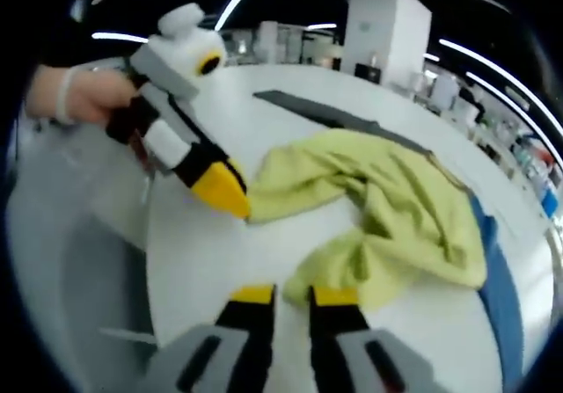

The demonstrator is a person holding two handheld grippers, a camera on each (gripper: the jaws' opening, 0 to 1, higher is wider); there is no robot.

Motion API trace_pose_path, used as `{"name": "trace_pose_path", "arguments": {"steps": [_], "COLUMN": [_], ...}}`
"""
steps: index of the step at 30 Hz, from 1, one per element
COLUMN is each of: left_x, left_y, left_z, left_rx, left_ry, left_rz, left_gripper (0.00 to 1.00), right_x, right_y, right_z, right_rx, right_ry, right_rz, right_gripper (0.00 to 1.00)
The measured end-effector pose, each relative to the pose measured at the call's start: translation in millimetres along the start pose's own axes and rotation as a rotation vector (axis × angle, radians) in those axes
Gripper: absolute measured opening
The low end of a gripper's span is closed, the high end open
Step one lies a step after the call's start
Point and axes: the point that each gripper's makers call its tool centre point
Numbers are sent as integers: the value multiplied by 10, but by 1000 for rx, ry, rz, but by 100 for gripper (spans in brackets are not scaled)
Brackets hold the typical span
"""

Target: Fold the garment on the visible template until the final outline fits inside the template.

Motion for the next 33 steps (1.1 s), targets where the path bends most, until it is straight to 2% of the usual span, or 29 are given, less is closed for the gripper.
{"name": "trace_pose_path", "arguments": {"steps": [4, 9, 10, 11, 17, 22, 26, 33], "left_x": [-50, -75, -65, -42, -100, -197, -357, -678], "left_y": [-40, -73, -56, -19, 177, 377, 568, 853], "left_z": [-41, -46, -45, -51, -78, -67, -35, 30], "left_rx": [19, 6, 4, 6, 9, -10, -35, -50], "left_ry": [30, 38, 41, 38, 44, 38, 20, 36], "left_rz": [-6, 1, 5, 22, 57, 67, 35, -20], "left_gripper": [4, 1, 0, 0, 0, 0, 0, 0], "right_x": [20, 62, 113, 97, 138, 208, 324, 454], "right_y": [4, -10, -12, -12, 80, 283, 477, 801], "right_z": [2, 10, 8, 14, 69, 175, 312, 606], "right_rx": [-8, -27, -32, -36, -36, -31, -28, -38], "right_ry": [28, 58, 91, 97, 76, 79, 76, 51], "right_rz": [25, 43, 69, 65, 56, 65, 84, 109], "right_gripper": [7, 2, 0, 0, 0, 0, 0, 0]}}
Point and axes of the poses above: the point that each gripper's makers call its tool centre point, and the gripper's own axes: y roughly backward along the fingers, x roughly to its right, z roughly out of its underside, and after that the axes turned 13 degrees about -x, right-handed
